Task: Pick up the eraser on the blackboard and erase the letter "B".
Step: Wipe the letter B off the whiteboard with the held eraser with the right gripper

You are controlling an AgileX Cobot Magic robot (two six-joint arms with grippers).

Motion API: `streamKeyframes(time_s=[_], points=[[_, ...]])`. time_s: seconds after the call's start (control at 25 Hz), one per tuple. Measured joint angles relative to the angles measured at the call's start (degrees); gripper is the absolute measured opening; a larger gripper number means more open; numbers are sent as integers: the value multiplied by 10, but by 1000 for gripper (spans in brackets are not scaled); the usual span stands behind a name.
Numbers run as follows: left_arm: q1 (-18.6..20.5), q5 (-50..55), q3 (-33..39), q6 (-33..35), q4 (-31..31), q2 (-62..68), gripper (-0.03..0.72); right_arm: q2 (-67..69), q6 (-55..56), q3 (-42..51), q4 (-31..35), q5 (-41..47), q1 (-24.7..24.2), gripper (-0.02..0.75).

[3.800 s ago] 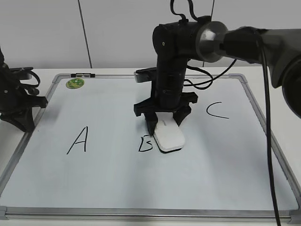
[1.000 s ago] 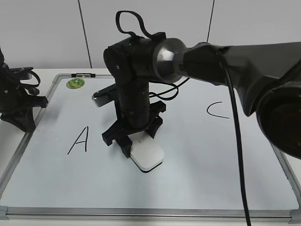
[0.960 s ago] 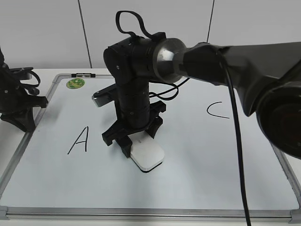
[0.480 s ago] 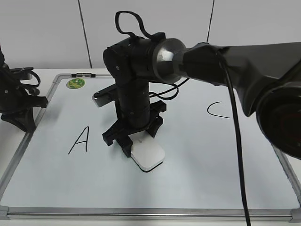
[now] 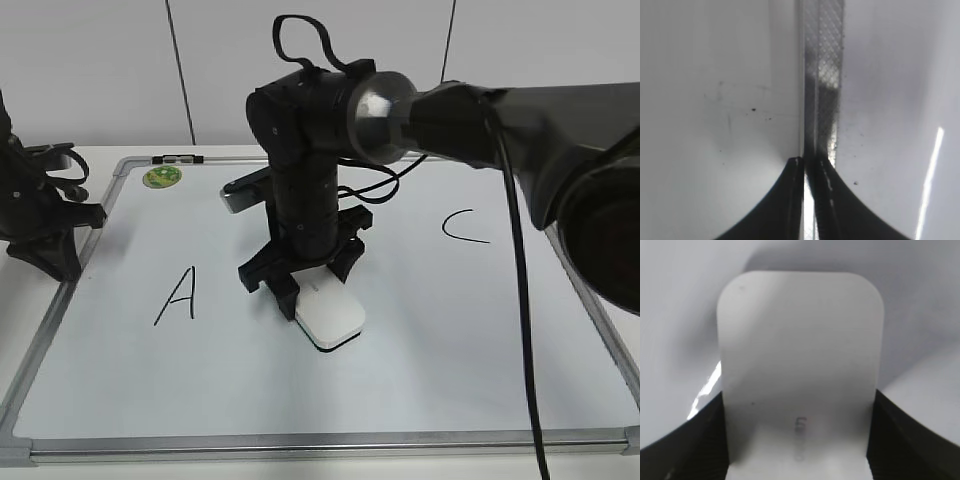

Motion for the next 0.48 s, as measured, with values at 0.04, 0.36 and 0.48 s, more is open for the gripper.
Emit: streamKeyframes(time_s=[0.04,0.36,0.48], points=[[-1,0,0,0,0,0,50,0,1,0,-1,0,-3,517],[-1,1,0,0,-1,0,50,-1,16,0,-31,0,-17,517],[-1,2,0,0,-1,0,50,-1,26,0,-53,0,-20,517]])
